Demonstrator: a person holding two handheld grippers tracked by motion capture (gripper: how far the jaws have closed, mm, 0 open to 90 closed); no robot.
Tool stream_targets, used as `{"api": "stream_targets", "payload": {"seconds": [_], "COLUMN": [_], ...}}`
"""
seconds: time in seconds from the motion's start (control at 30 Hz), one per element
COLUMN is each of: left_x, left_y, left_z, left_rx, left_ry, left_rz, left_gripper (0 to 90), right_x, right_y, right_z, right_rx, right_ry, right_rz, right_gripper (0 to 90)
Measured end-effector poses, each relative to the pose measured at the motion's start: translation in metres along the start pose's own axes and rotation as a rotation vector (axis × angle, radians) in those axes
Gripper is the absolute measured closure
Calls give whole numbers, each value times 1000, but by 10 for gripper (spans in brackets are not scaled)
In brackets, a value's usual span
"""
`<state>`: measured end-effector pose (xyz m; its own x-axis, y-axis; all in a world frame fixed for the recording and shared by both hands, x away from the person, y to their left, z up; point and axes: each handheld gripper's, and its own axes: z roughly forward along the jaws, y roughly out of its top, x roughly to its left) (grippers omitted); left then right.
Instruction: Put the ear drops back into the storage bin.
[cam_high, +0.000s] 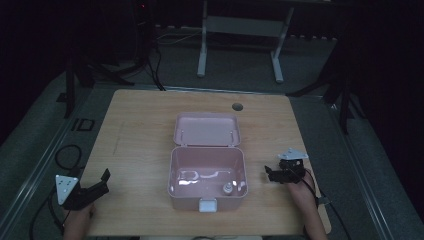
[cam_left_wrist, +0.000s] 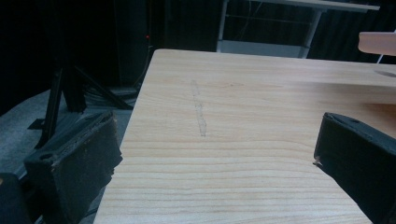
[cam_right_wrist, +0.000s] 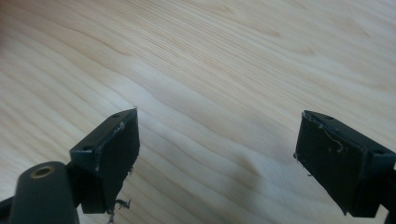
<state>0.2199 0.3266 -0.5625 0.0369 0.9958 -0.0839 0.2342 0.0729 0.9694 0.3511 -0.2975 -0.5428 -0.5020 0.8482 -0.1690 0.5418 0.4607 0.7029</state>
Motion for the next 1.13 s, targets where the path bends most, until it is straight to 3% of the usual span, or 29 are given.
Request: {"api": "stream_targets", "payload": {"seconds": [0.07,0.1,0.33,0.37,0.9,1.13], "left_x": [0,0,0,0,1,1], "left_y": [0,0,0,0,0,0], "left_z": [0,0,0,0,0,0], "left_rx": [0,1,1,1,2,1], "left_ry": [0,0,0,-1,-3,-3], "left_rz": [0,-1,-1,-2,-6,-4], "left_gripper": [5,5,5,5,5,5], "right_x": [-1,-3,-8,-9,-16,-17], "right_y": [-2,-7,-15,-17,-29,-30], "right_z": [-1,-2,-5,-6,-9,-9], "right_rx": [-6,-17,-43,-59,-128,-126], "right_ry": [-23,-52,-127,-142,-99,-94], "right_rz": [11,42,134,166,268,271], "right_gripper": [133,132,130,131,129,129]}}
